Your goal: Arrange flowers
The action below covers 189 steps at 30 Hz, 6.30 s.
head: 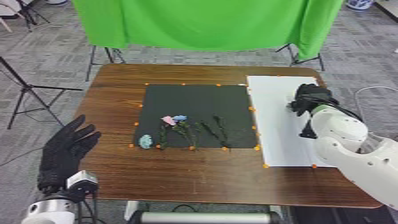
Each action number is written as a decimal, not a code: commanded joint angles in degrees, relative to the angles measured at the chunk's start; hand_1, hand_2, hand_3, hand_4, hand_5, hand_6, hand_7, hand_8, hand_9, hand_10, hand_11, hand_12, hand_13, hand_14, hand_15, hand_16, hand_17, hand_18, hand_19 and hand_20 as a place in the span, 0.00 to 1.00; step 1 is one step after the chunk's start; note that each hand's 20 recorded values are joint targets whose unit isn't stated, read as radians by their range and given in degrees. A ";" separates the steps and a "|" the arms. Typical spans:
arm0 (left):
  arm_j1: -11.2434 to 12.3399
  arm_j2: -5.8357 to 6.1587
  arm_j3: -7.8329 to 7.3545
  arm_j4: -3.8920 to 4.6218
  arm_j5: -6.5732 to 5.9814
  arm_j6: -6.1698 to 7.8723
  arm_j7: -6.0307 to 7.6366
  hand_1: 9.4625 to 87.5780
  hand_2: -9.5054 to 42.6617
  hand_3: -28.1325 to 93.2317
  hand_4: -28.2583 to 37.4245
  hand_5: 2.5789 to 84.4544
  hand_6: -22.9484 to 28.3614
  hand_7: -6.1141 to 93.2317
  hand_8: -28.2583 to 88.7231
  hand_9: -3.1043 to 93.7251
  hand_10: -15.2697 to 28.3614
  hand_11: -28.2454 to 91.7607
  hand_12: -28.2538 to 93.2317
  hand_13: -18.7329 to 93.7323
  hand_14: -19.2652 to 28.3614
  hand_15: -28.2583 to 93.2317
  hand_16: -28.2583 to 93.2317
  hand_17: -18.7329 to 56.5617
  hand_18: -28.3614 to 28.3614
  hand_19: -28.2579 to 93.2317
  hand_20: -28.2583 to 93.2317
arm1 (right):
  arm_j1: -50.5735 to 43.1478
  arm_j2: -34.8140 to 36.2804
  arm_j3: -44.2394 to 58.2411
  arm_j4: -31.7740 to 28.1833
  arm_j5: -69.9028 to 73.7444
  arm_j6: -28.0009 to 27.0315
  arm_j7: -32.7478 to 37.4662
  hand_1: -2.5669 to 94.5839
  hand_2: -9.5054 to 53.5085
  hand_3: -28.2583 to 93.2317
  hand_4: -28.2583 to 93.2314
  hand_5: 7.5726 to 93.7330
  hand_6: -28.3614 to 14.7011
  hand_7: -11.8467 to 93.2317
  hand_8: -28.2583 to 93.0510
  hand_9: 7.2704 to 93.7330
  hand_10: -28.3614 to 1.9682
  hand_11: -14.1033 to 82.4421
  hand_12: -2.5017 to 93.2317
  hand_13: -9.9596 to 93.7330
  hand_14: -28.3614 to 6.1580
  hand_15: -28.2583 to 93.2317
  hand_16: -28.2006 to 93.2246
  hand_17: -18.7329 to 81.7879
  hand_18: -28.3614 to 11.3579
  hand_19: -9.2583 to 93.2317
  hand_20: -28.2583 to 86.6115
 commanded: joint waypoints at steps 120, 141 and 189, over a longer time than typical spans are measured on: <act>0.10 -0.18 -0.47 0.01 0.08 -0.14 -0.95 0.18 0.28 0.91 0.08 0.44 0.64 0.24 0.15 0.41 0.80 0.50 0.32 0.41 0.96 0.69 0.15 0.16 0.94 0.73 0.40 | 12.51 -14.82 -13.61 -1.23 -3.87 7.57 -15.28 0.32 0.02 1.00 0.04 0.55 0.56 0.38 0.08 0.57 0.38 0.53 0.17 0.68 0.54 0.90 0.31 0.44 0.17 0.99 0.49; 1.14 -0.14 -0.01 -0.39 -0.54 0.72 0.57 0.18 0.28 0.91 0.08 0.44 0.64 0.24 0.15 0.41 0.80 0.50 0.32 0.41 0.96 0.69 0.15 0.16 0.94 0.73 0.40 | 4.02 3.17 3.50 4.74 7.91 -2.02 0.65 0.31 0.04 1.00 0.02 0.46 0.52 0.32 0.11 0.47 0.33 0.36 0.17 0.71 0.55 0.95 0.30 0.44 0.15 0.99 0.49; -0.38 -0.15 1.02 0.24 -0.15 -0.32 0.63 0.18 0.28 0.91 0.09 0.44 0.64 0.24 0.15 0.41 0.80 0.50 0.32 0.41 0.96 0.69 0.15 0.16 0.94 0.73 0.40 | 5.18 0.85 -8.18 9.45 2.45 1.19 3.26 0.51 0.02 0.92 0.00 0.63 0.65 0.43 0.14 0.77 0.65 0.34 0.27 0.79 0.68 0.91 0.32 0.50 0.20 1.00 0.45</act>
